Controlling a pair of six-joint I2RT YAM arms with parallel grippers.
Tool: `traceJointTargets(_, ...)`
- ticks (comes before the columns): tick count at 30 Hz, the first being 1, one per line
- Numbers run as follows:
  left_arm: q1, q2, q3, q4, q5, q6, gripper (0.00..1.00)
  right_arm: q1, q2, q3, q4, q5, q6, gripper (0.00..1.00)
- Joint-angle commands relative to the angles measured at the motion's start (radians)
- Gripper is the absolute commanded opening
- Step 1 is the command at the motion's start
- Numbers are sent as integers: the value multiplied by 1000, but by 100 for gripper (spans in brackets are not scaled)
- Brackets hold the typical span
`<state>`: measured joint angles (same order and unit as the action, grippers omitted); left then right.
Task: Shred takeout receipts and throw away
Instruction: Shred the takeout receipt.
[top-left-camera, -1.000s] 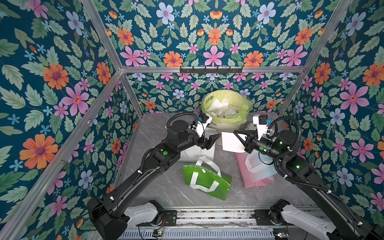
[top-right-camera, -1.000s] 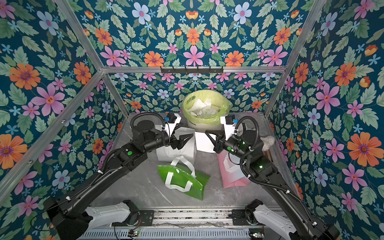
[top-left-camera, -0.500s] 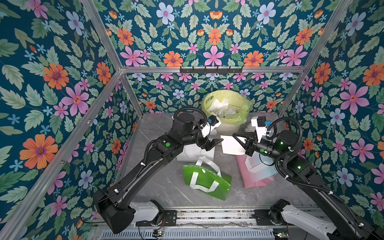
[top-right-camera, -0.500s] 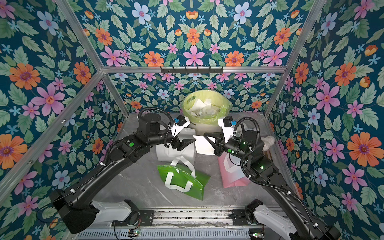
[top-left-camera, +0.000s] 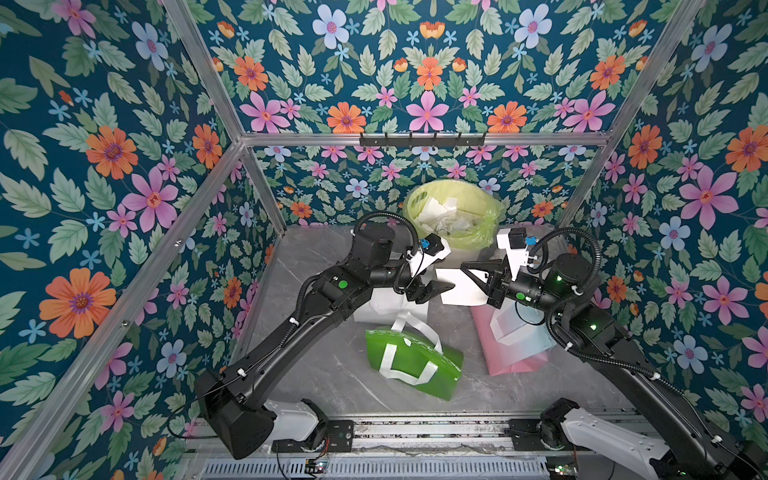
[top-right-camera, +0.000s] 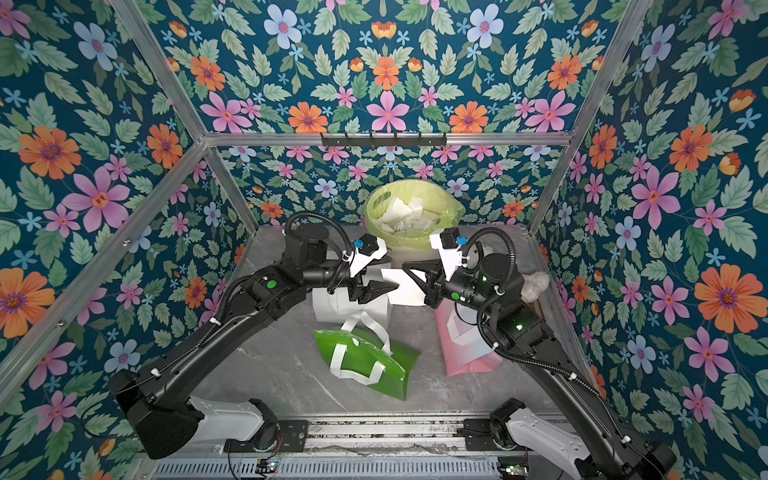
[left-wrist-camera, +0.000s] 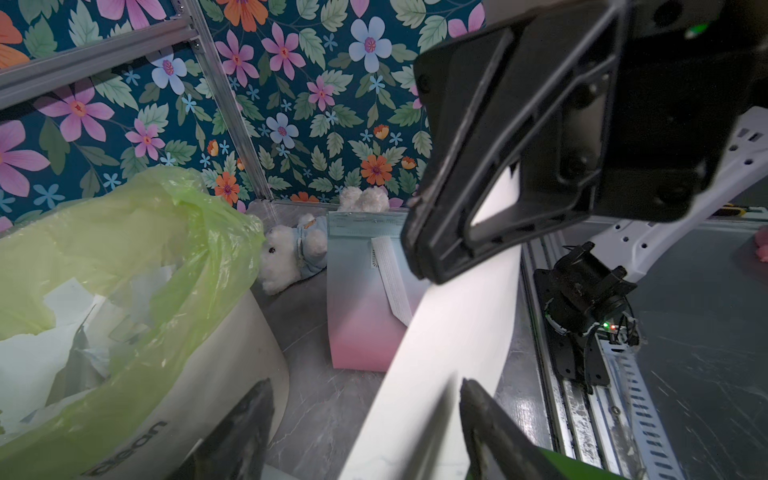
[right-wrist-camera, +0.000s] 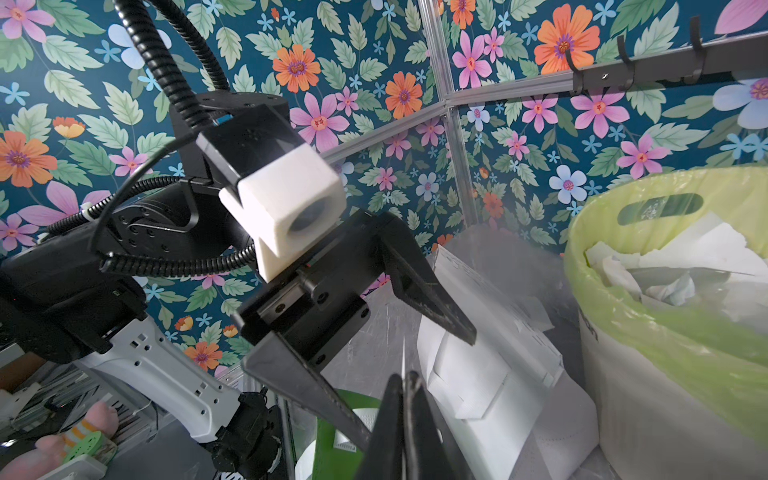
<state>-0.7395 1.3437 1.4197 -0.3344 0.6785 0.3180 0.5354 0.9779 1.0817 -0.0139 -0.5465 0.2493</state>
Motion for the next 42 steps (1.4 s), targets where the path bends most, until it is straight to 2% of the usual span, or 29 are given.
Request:
traceJointTargets(1, 1, 2, -5, 46, 63, -16, 65, 1, 15, 15, 41, -23, -18, 0)
traceJointTargets(5, -1, 3, -7, 49, 76, -22, 54, 1, 34, 29, 47, -35, -17, 0)
traceJointTargets(10, -1, 4, -12, 56, 84, -25, 29, 2, 57, 44, 47, -56, -14, 0)
traceJointTargets(13, 0, 5, -15, 56, 90, -24, 17, 3, 71, 53, 44, -73, -12, 0)
traceJointTargets(18, -1, 1, -19, 59, 106, -24, 13, 4, 95, 77, 31, -84, -13, 0)
traceJointTargets(20, 0, -1, -22, 59, 113, -23, 20, 4, 103, 82, 29, -86, -15, 0)
traceJointTargets(23, -1, -4, -24, 59, 113, -24, 21, 5, 112, 89, 25, -89, -15, 0)
traceJointTargets(26, 0, -6, -29, 64, 116, -25, 17, 7, 116, 89, 26, -92, -15, 0)
traceJointTargets(32, -1, -12, -37, 79, 100, -33, 0, 11, 129, 93, 20, -77, -12, 0)
traceJointTargets(38, -1, -36, -71, 133, 49, -57, 0, 10, 151, 108, -1, 1, 24, 0)
traceJointTargets(42, -2, -62, -109, 204, -38, -97, 0, 10, 179, 113, 0, 72, 85, 0)
